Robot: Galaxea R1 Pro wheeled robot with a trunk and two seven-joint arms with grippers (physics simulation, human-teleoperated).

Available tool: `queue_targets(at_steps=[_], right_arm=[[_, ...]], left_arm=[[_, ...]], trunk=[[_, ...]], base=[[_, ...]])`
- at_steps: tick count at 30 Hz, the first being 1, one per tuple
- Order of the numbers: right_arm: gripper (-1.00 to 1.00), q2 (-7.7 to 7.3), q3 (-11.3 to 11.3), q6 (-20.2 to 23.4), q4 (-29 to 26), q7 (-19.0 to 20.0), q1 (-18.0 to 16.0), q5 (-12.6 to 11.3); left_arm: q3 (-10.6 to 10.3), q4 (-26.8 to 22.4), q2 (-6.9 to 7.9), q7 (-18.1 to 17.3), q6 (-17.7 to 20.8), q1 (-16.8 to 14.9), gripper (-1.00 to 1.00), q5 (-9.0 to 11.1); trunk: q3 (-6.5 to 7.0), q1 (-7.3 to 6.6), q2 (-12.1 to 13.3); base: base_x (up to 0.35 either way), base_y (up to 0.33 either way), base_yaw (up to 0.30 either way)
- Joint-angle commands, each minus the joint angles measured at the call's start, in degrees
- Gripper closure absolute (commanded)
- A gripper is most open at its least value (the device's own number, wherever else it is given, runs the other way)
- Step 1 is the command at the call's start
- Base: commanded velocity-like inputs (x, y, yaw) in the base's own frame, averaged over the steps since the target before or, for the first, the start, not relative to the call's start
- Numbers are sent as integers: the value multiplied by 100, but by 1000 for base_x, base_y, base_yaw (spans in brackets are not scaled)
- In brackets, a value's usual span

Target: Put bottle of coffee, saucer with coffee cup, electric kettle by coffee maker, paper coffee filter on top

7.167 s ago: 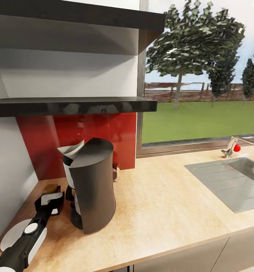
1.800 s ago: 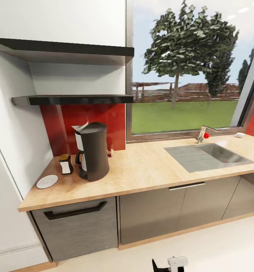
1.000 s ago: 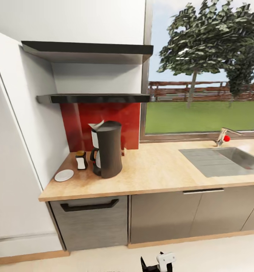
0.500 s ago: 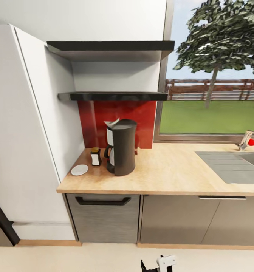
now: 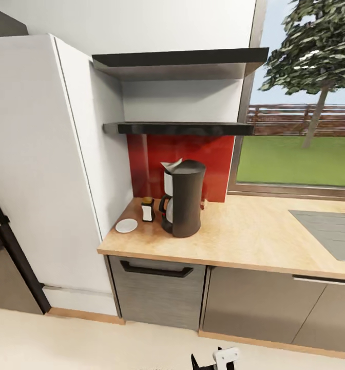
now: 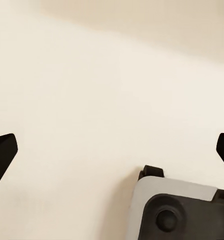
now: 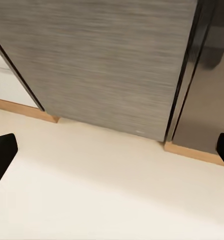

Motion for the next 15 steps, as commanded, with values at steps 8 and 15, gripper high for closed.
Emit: queue_targets(at_steps=[8, 15], right_arm=[[-100, 1, -6, -17, -5, 17, -2, -2], [-100, 1, -7, -19, -28, 23, -2, -2]], left_arm=[[13, -726, 133, -2400, 164, -369, -100, 82], [97, -781, 172, -3262, 897, -935, -100, 119]], trunk=[[-58, 3, -11], [-94, 3, -11]], base=[[0, 0, 225], [0, 0, 171]])
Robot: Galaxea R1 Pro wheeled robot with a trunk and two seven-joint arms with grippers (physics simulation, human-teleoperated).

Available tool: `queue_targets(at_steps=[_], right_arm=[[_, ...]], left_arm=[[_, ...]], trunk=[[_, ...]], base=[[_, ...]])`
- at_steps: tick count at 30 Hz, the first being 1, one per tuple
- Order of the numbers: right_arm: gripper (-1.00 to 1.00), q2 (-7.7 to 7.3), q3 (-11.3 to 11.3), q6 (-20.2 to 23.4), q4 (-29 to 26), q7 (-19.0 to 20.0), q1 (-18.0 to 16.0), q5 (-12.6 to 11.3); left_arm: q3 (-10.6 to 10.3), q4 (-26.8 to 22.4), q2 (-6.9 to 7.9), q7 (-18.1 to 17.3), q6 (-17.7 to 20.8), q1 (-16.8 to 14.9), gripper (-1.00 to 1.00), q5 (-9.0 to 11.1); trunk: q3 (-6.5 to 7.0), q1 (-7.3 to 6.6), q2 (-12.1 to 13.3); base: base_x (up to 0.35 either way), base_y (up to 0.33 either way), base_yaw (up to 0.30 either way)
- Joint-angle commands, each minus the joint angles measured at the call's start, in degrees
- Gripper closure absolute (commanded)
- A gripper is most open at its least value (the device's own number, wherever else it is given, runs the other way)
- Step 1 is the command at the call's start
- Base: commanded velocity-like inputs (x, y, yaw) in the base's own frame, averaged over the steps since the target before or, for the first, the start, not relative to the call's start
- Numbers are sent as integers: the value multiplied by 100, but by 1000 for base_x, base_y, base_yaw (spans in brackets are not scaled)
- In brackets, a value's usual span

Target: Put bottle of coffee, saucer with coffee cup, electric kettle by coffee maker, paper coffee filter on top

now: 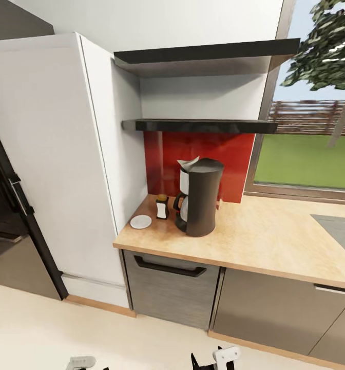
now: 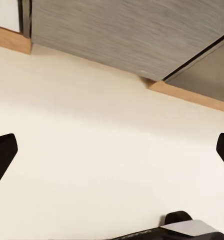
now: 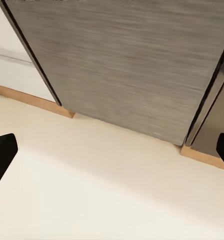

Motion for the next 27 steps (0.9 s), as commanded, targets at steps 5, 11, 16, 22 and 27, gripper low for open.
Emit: queue_targets(at_steps=[5, 11, 16, 22, 27], right_arm=[[-100, 2, 40, -21, -222, 48, -4, 7], [-100, -6, 467, 885, -1990, 89, -5, 15], [-100, 36, 499, 2549, -3357, 817, -196, 6], [-100, 240, 497, 4139, -3545, 1194, -1624, -440], [-100, 274, 465, 4975, -3478, 1201, -2402, -1184]], left_arm=[[145, 21, -11, -62, 83, -378, -100, 110], [180, 3, 24, -279, 920, -1042, -100, 459], [244, 3, 42, -930, 1025, -1188, -100, 665], [432, 4, 49, -1383, 1140, -1160, -100, 996], [470, -124, 53, -1441, 1252, -1205, -100, 1115]], trunk=[[-18, 3, -13], [-18, 3, -13], [-18, 3, -13], [-18, 3, -13], [-18, 3, -13]], base=[[0, 0, 27], [0, 0, 2], [0, 0, 0], [0, 0, 0], [0, 0, 0]])
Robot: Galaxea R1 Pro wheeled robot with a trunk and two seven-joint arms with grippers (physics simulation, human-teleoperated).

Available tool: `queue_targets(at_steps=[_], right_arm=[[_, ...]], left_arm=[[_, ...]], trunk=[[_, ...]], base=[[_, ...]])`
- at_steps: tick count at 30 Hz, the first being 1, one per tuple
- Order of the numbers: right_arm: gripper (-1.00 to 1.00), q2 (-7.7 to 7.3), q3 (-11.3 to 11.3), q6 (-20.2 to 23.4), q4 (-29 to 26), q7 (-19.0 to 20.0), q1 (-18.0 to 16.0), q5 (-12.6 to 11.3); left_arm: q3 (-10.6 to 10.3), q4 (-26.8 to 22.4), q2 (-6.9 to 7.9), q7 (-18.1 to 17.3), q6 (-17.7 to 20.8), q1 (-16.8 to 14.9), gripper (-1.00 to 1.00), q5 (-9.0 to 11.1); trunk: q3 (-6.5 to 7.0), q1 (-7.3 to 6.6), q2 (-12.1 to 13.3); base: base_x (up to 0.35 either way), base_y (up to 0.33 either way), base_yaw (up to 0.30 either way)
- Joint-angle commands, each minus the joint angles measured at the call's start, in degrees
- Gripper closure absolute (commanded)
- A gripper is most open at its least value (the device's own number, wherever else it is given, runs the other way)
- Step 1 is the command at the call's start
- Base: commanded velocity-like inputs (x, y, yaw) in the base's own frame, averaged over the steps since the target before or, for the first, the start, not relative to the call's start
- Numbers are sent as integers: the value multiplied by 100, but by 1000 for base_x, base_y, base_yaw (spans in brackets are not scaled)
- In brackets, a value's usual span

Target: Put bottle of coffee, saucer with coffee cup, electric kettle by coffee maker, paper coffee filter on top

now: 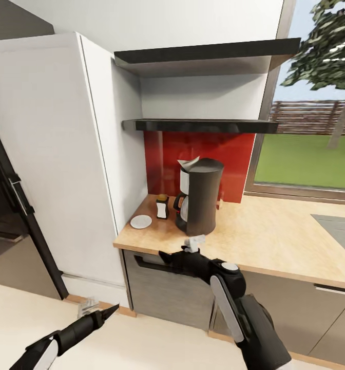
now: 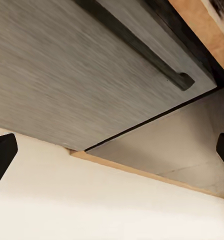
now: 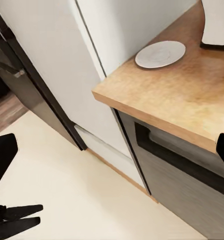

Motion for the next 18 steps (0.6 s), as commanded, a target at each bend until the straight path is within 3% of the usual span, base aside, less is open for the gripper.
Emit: queue_targets(at_steps=[1, 3, 5, 6, 18], right_arm=[[-100, 2, -11, 58, 4, 11, -41, -44], [-100, 3, -22, 87, 23, 11, -81, -86], [-100, 3, -25, 96, 28, 10, -90, -97], [-100, 3, -24, 103, 31, 15, -97, -110], [-100, 3, 9, 106, 141, 27, -100, -116]], left_arm=[[9, -94, 1, -27, 166, -1, -100, 152], [26, -384, 2, -33, 485, 37, -100, 608], [33, -522, 2, -35, 598, 60, -100, 871], [41, -647, 0, -36, 682, 82, -100, 1122], [78, -710, -5, -43, 713, 109, -100, 1248]], trunk=[[-15, 4, -14], [-15, 4, -14], [-15, 4, -14], [-15, 4, -14], [-15, 4, -14]], base=[[0, 0, 0], [16, 0, 0], [84, 0, 0], [223, 0, 0], [308, 22, 0]])
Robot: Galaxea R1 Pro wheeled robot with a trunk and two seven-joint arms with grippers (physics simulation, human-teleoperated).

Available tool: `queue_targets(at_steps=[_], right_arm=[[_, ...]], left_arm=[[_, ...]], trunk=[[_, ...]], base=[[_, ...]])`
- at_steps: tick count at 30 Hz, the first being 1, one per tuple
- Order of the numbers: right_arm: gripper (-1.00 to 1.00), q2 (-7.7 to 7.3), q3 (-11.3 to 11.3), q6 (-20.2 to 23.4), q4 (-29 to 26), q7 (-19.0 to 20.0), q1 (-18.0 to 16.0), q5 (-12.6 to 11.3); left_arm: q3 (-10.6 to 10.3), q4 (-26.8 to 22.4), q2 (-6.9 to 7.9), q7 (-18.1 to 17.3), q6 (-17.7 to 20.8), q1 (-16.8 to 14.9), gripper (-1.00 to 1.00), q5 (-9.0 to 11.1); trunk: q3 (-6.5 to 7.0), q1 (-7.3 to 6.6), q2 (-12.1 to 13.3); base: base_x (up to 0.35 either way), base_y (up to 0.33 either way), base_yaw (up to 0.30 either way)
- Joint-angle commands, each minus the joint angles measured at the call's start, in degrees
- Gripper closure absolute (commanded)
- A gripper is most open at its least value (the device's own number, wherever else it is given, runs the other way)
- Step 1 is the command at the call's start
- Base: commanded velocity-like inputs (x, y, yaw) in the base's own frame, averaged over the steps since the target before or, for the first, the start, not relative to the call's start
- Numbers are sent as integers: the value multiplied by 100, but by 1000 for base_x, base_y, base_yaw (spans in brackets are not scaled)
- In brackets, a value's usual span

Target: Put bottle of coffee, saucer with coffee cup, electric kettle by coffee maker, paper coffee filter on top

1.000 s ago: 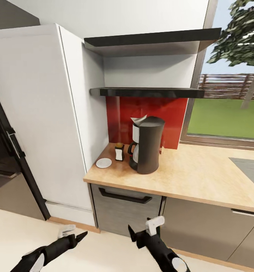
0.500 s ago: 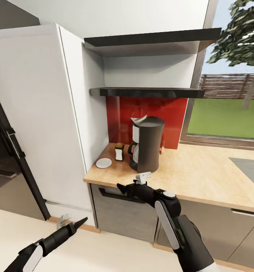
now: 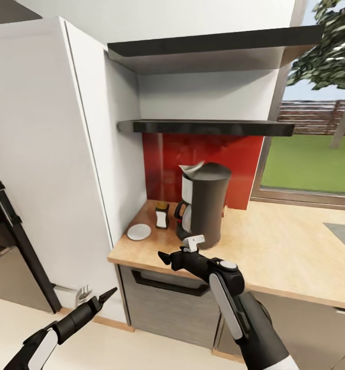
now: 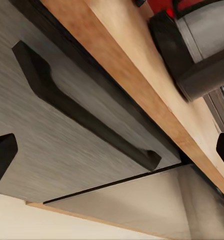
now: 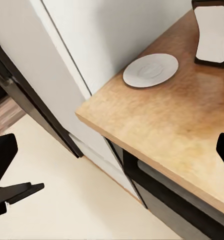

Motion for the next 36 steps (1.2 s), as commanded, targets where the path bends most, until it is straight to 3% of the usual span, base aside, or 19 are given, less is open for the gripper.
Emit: queue_targets(at_steps=[1, 10, 14, 21, 25, 27, 30, 32, 36], right_arm=[[-100, 3, 7, 30, 68, 20, -6, -1], [-100, 3, 19, 30, 151, 17, -6, -2], [-100, 3, 21, 29, 158, 9, -6, -2], [-100, 11, -1, 44, 150, -15, -6, 1], [-100, 18, -6, 47, 145, -19, -6, -2], [-100, 32, -14, 55, 144, -23, -28, -4], [-100, 120, -16, 162, 157, -31, -224, -3], [-100, 247, -16, 626, 235, -38, -510, -2], [-100, 247, -18, 1152, 383, -44, -962, -4]], left_arm=[[1, 2, -4, -14, 54, -5, -100, 47], [0, 5, -18, -57, 58, -4, -100, 48], [-3, 37, -11, -379, 63, -4, -100, 48], [-9, 5, -37, -489, 78, -4, -100, 54], [-34, -8, -110, -891, 91, -9, -100, 85], [-45, -20, -181, -1405, 341, -12, -100, 98], [-38, -24, -197, -1746, 623, -13, -100, 100], [-36, -23, -203, -1924, 707, -11, -100, 104], [-36, -18, -270, -2006, 736, -10, -100, 108]], trunk=[[-13, 7, -13], [-13, 7, -13], [-13, 7, -13], [-13, 7, -13], [-13, 7, -13], [-13, 7, -13], [-13, 7, -13], [-13, 7, -13], [-13, 7, -13]], base=[[293, 170, 0], [206, 253, 0], [101, 184, 0], [13, 21, 0], [1, 1, 0], [0, 0, 0], [0, 0, 0], [0, 0, 0], [0, 0, 0]])
